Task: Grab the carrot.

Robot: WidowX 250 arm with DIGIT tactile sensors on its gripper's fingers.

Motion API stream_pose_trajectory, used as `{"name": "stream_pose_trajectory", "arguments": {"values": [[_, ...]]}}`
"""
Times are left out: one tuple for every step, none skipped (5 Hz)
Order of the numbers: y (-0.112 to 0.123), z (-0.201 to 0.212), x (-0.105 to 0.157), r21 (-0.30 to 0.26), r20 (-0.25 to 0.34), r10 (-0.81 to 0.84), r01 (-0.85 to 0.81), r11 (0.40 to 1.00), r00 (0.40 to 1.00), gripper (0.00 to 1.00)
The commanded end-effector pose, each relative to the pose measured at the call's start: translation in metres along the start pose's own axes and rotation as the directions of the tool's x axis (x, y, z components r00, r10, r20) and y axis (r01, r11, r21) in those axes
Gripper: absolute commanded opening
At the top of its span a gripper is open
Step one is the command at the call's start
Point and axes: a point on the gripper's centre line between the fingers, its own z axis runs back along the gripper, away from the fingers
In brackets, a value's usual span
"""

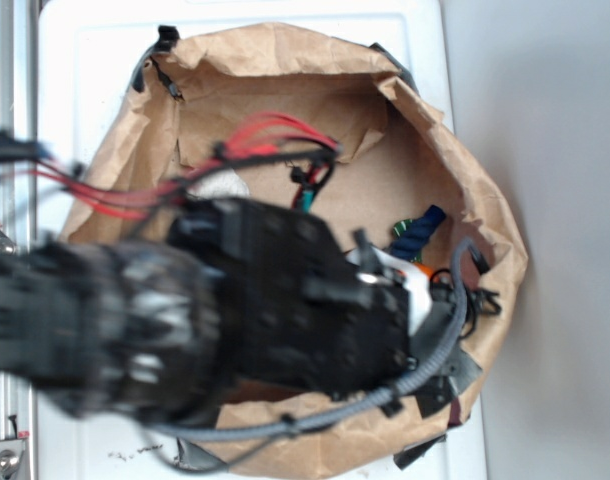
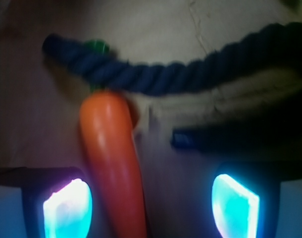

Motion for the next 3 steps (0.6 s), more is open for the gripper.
{"name": "stream_pose_trajectory", "arguments": {"values": [[-0.013,-0.016,0.001,-0.054,0.084,-0.015,0.020,0.998,0.996,1.00],[-0.020,-0.020,0.002,-0.039,0.093,-0.034,0.037,0.999,0.995,1.00],[-0.024,-0.034,0.011,0.092,0.094,-0.152,0.144,0.985,0.984,1.00]]}}
